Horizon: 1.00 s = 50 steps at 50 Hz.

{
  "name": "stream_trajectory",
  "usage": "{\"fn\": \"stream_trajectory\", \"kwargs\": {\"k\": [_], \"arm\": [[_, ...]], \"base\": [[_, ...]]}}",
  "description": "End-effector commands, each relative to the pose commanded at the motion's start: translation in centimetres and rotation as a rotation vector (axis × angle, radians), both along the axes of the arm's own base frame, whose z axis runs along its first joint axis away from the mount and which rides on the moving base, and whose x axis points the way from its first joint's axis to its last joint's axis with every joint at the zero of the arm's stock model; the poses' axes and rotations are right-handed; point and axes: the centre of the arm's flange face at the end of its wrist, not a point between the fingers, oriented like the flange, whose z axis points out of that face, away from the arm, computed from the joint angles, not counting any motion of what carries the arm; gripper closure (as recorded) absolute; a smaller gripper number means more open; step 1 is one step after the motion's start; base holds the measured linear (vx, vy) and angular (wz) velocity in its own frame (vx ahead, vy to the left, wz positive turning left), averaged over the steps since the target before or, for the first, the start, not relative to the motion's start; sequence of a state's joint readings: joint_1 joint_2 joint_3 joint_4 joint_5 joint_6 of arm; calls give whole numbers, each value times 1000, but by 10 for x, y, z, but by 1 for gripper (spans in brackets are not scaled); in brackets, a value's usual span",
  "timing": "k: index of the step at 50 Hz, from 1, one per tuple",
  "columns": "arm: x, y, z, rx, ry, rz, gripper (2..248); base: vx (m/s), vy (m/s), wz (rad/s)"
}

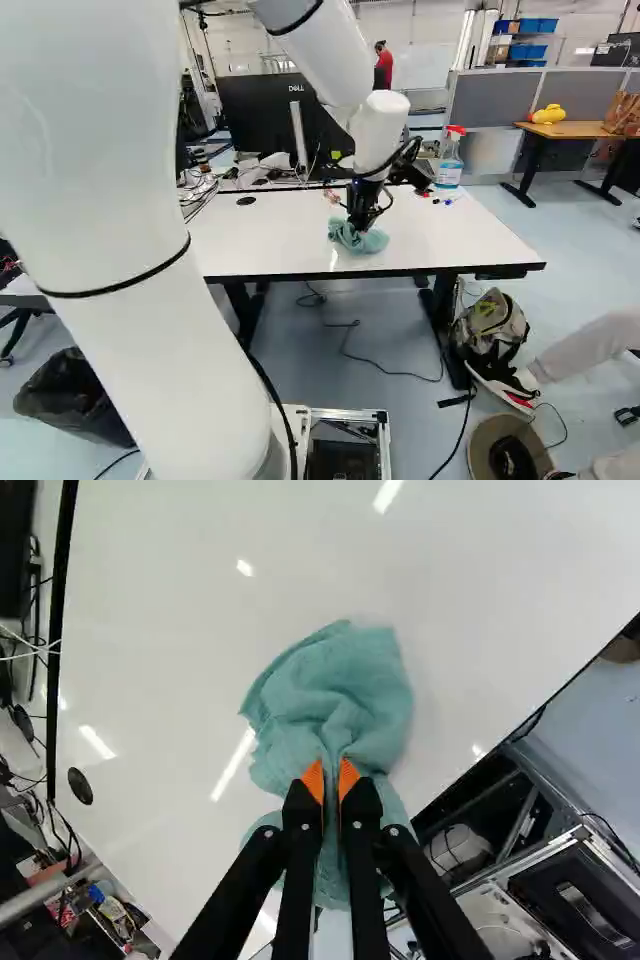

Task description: Clean the table with the green towel

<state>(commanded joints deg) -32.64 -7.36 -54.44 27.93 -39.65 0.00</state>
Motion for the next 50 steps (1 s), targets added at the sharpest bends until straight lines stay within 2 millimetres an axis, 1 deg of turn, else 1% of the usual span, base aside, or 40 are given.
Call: {"fn": "stream_trajectory", "kwargs": {"k": [10,50], "arm": [[5,-3,-15,16,25,0,213],[3,0,-15,52,52,16,213]], "base": [[0,0,0],[0,0,0]]}}
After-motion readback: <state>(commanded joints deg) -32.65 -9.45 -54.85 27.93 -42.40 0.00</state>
